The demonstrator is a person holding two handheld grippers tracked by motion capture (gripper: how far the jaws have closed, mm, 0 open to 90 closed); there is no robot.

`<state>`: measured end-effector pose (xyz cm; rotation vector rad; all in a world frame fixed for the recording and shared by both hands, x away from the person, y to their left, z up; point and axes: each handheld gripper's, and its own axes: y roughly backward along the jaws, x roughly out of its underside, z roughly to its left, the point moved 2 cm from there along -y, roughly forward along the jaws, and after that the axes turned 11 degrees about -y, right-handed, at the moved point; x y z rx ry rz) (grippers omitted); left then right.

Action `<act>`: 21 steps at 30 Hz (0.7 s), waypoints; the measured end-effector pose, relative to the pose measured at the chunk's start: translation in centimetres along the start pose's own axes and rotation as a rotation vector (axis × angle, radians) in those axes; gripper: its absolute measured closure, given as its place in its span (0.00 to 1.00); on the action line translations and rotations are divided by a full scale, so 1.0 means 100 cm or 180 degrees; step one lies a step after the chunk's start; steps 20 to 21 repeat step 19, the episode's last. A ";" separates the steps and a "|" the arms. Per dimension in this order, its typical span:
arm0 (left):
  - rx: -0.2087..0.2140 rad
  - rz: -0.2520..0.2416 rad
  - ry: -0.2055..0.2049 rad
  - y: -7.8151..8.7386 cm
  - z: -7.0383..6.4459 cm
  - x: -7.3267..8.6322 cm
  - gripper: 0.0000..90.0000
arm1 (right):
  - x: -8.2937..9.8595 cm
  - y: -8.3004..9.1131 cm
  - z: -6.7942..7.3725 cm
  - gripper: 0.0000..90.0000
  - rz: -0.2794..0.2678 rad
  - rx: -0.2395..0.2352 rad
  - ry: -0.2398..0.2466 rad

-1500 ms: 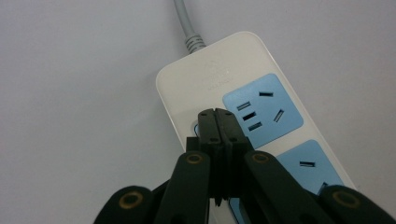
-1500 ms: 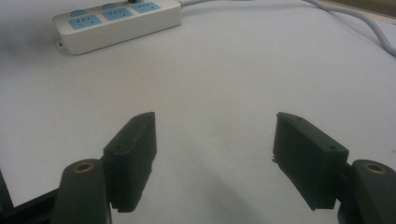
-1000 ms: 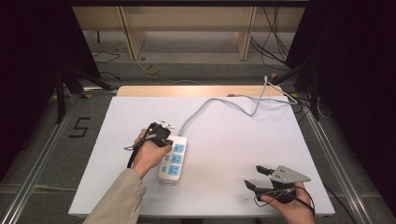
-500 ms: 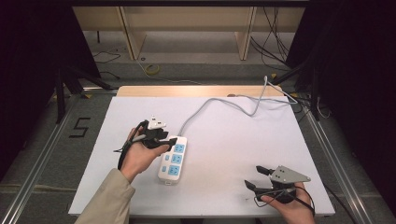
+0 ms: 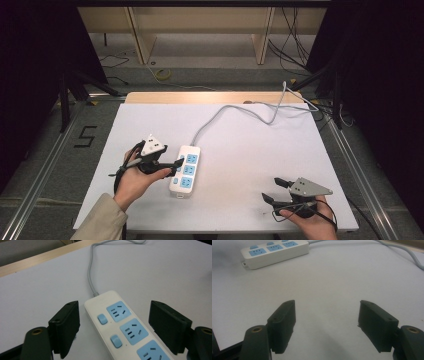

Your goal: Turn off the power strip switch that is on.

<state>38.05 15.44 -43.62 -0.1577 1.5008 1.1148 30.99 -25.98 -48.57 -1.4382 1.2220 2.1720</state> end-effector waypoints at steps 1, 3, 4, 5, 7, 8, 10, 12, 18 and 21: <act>-0.0005 -0.0003 -0.0027 0.002 0.000 0.003 0.27 | 0.000 0.000 0.000 0.35 0.0006 0.0002 -0.0008; -0.0020 0.0023 -0.0050 0.007 -0.001 0.008 0.26 | 0.000 0.000 0.000 0.35 0.0011 0.0002 -0.0008; -0.0025 0.0039 -0.0055 0.009 -0.002 0.011 0.26 | 0.000 0.000 0.000 0.35 0.0009 0.0004 -0.0005; -0.0033 0.0045 -0.0063 0.010 -0.002 0.013 0.26 | 0.000 0.000 0.000 0.35 0.0011 0.0004 -0.0010; -0.0041 0.0056 -0.0090 0.015 -0.003 0.019 0.26 | 0.000 0.000 0.000 0.35 0.0006 0.0002 0.0001; -0.0034 0.0056 -0.0092 0.017 -0.003 0.022 0.26 | 0.000 0.000 0.000 0.35 0.0005 0.0002 0.0003; -0.0051 0.0051 -0.0090 0.020 -0.005 0.028 0.26 | 0.000 0.000 0.000 0.35 0.0007 0.0005 -0.0007; -0.0064 0.0075 -0.0099 0.023 -0.006 0.033 0.26 | 0.000 0.000 0.000 0.35 0.0006 0.0005 -0.0009; -0.0084 0.0186 -0.0034 0.025 -0.008 0.046 0.26 | 0.000 0.001 0.000 0.35 0.0004 -0.0004 -0.0001; -0.0081 0.0188 -0.0032 0.025 -0.008 0.048 0.26 | 0.000 0.001 0.000 0.35 -0.0002 0.0001 0.0000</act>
